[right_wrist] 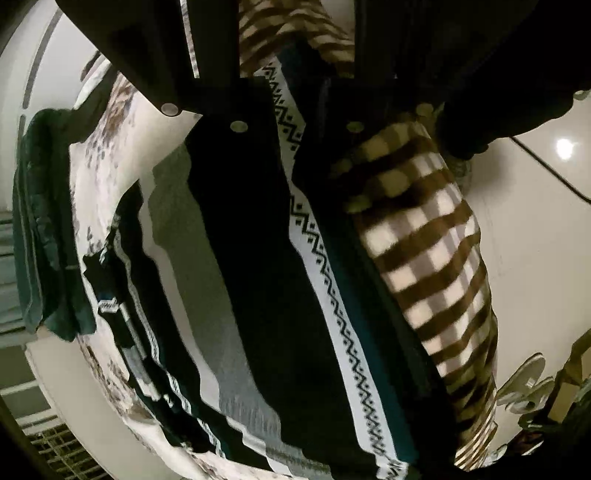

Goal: Fold small clothes

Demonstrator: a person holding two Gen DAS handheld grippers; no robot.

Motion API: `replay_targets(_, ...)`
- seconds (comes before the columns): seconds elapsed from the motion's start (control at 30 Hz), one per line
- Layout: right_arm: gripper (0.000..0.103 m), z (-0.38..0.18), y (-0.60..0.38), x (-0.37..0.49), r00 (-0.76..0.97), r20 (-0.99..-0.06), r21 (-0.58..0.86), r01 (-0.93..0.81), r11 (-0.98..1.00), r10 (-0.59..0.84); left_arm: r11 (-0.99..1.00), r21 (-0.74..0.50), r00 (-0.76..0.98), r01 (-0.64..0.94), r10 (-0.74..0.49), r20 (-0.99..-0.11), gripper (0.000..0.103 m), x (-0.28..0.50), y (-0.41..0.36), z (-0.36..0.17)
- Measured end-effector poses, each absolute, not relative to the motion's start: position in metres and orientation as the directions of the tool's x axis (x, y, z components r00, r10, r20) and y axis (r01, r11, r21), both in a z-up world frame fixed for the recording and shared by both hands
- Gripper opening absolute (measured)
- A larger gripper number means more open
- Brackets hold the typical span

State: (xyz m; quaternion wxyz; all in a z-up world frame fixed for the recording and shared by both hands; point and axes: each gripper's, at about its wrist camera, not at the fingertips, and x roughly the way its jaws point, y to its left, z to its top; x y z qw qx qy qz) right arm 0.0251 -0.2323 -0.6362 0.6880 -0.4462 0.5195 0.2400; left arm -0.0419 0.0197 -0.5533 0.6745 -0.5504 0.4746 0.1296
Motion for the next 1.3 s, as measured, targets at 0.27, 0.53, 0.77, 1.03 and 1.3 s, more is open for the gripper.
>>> replay_targets(0.27, 0.005, -0.628, -0.248, 0.008, 0.304, -0.949, -0.307, -0.824, 0.477, -0.085, 0.403, -0.571, 0.453, -0.715, -0.355, -0.818, 0.002, -0.048, 0.008, -0.567)
replay_targets(0.53, 0.059, -0.62, -0.319, 0.103, -0.199, -0.951, 0.295, -0.341, 0.893, 0.239, 0.401, -0.586, 0.485, -0.704, -0.33, -0.81, 0.073, -0.07, 0.047, -0.553)
replay_targets(0.77, 0.061, -0.671, -0.423, 0.121, -0.191, -0.825, 0.452, 0.342, 0.824, 0.532, 0.408, -0.58, 0.52, -0.705, -0.259, -0.814, 0.073, -0.038, 0.103, -0.587)
replay_targets(1.03, 0.061, -0.698, -0.436, 0.101, -0.143, -0.786, 0.449, 0.536, 0.715, 0.601, 0.52, -0.461, 0.446, -0.719, -0.162, -0.88, 0.014, -0.019, 0.099, -0.591)
replay_targets(1.3, 0.058, -0.697, -0.432, 0.086, -0.135, -0.8, 0.417, 0.576, 0.703, 0.585, 0.527, -0.467, 0.468, -0.71, -0.141, -0.872, 0.008, -0.034, 0.104, -0.573)
